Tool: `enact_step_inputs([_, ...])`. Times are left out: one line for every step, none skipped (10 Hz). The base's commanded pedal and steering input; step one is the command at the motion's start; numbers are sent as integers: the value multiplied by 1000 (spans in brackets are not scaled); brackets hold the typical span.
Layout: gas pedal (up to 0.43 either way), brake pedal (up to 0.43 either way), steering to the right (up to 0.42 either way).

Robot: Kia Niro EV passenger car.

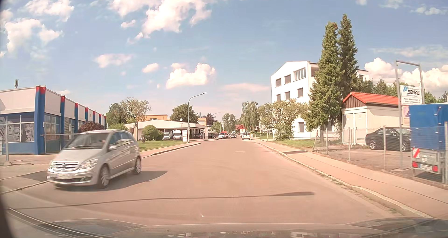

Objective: Follow the waypoints while adhering to traffic rules and regulations

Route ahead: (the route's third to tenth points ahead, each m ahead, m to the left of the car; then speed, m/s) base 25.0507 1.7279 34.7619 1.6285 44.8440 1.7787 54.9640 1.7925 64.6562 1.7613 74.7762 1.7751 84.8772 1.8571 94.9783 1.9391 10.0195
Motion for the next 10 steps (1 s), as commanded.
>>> enact_step_inputs([20, 18, 3])
enact_step_inputs([20, 18, 2])
enact_step_inputs([20, 18, 1])
enact_step_inputs([20, 18, 1])
enact_step_inputs([20, 18, 1])
enact_step_inputs([20, 18, 1])
enact_step_inputs([20, 18, 1])
enact_step_inputs([20, 18, 1])
enact_step_inputs([20, 18, 0])
enact_step_inputs([20, 18, -2])
